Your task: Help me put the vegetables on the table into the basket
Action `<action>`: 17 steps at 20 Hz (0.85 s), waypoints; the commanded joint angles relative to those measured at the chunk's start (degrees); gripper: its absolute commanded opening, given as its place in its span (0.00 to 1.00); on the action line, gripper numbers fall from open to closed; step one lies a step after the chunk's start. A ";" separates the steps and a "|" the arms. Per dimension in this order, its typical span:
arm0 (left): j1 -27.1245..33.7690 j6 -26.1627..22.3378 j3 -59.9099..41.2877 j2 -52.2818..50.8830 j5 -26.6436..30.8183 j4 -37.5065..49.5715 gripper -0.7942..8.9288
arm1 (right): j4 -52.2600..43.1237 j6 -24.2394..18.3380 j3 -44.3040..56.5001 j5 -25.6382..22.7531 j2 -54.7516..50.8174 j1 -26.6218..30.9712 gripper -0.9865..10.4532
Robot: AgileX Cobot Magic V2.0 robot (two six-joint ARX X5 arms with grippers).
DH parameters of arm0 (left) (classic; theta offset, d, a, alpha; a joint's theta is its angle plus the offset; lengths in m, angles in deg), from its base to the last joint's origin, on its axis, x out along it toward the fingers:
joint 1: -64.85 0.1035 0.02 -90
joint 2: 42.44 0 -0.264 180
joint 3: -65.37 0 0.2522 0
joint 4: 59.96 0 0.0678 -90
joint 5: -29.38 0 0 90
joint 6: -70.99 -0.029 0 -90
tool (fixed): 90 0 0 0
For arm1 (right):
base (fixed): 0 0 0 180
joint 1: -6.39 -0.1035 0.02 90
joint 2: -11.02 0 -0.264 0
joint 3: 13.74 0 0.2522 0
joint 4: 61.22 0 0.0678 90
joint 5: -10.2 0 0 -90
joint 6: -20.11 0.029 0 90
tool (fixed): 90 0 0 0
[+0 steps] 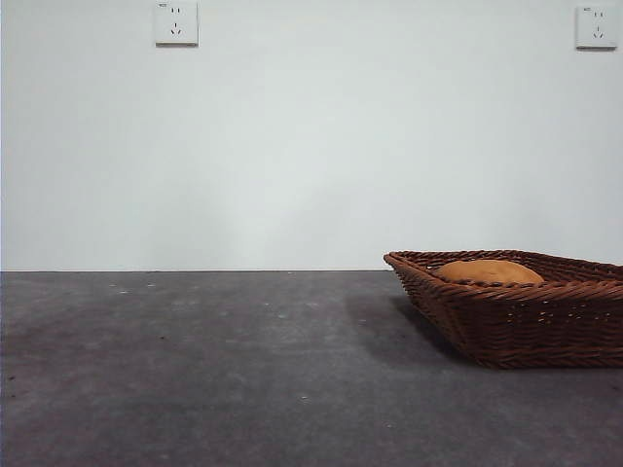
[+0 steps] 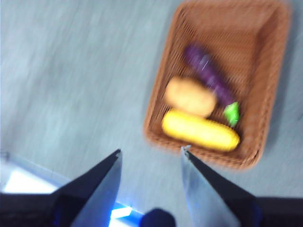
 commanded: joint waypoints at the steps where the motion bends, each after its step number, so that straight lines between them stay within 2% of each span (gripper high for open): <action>1: 0.11 0.55 -0.31 0.02 0.11 0.17 0.07 | 1.25 -1.62 0.35 -0.02 -1.64 -1.53 0.15; 2: 0.11 0.55 -0.31 0.07 0.11 0.17 0.07 | 1.25 -1.70 0.35 -0.07 -2.34 -2.10 0.09; 3: 0.13 0.55 -0.31 0.07 0.11 0.17 0.07 | 1.25 -1.68 0.35 -0.74 -2.82 -2.40 0.07; 6: 0.13 0.55 -0.31 0.20 0.11 0.17 0.07 | 1.27 -1.64 0.35 -6.93 -3.48 -2.47 0.07; 8: 0.13 0.55 -0.31 0.20 0.11 0.17 0.08 | 1.27 -1.60 0.35 -9.33 -3.50 -2.47 0.07; 17: 0.13 0.57 -0.31 0.87 0.13 0.17 0.08 | 1.25 -1.05 0.35 -9.49 -3.39 -2.45 0.09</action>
